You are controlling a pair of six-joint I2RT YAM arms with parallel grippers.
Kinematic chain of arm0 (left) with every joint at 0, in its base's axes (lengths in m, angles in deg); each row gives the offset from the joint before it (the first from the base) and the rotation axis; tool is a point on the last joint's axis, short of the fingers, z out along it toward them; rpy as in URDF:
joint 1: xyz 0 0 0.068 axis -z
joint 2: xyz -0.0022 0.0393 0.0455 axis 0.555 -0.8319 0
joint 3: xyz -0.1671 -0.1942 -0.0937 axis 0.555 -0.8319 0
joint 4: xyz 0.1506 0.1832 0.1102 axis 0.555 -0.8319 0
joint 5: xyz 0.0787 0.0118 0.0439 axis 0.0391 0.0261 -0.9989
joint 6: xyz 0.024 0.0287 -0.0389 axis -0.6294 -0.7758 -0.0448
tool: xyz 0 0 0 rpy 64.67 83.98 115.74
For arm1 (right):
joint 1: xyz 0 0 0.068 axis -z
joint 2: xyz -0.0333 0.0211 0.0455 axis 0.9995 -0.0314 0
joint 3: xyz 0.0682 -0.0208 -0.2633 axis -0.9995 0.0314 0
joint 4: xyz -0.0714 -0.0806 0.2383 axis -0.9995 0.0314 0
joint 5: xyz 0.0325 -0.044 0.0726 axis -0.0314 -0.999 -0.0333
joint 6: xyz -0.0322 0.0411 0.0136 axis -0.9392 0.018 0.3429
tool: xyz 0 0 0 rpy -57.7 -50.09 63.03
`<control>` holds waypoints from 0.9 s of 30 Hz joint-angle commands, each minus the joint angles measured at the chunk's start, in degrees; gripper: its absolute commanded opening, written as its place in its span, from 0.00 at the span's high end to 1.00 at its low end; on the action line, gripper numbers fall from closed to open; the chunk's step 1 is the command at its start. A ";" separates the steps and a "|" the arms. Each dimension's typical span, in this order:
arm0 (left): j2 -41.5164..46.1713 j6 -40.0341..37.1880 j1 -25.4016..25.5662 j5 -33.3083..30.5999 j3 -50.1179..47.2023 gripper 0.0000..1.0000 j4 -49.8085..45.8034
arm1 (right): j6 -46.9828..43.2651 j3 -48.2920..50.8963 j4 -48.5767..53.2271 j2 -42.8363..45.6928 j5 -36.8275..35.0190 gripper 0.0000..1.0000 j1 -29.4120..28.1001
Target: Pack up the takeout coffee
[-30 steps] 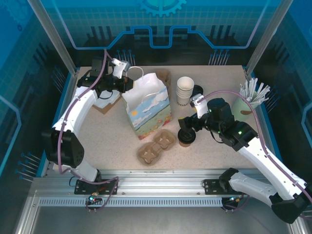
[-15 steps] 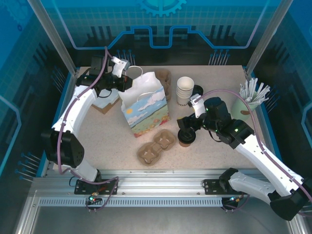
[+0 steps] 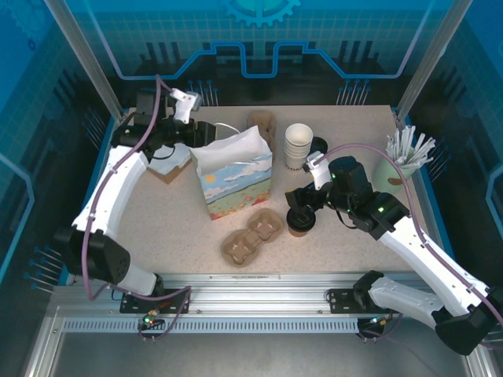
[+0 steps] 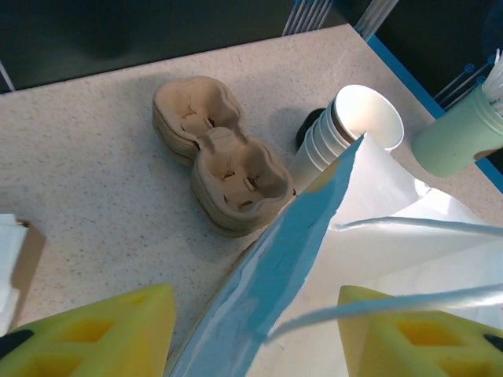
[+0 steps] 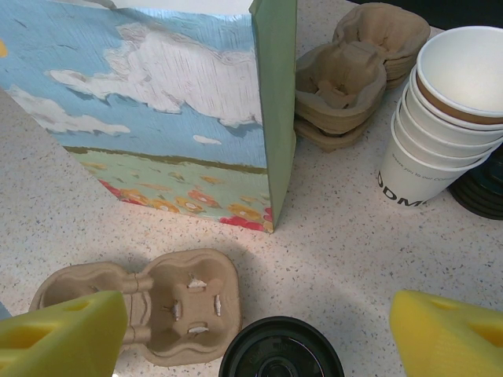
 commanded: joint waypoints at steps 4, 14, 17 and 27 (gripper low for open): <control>14.09 9.59 0.86 -5.18 -6.79 0.39 -2.45 | 1.65 -0.93 0.36 0.20 2.08 0.12 0.26; 34.49 10.49 24.38 -8.70 -29.93 0.39 -1.20 | 1.79 -1.40 -2.07 -3.27 3.95 0.12 0.75; 33.46 10.38 34.21 -14.51 -35.07 0.39 2.29 | 2.33 -1.06 -2.53 -3.86 4.77 0.12 1.36; 13.89 9.17 44.59 -23.30 -38.62 0.40 9.19 | 2.77 1.04 0.77 -1.73 3.81 0.12 2.66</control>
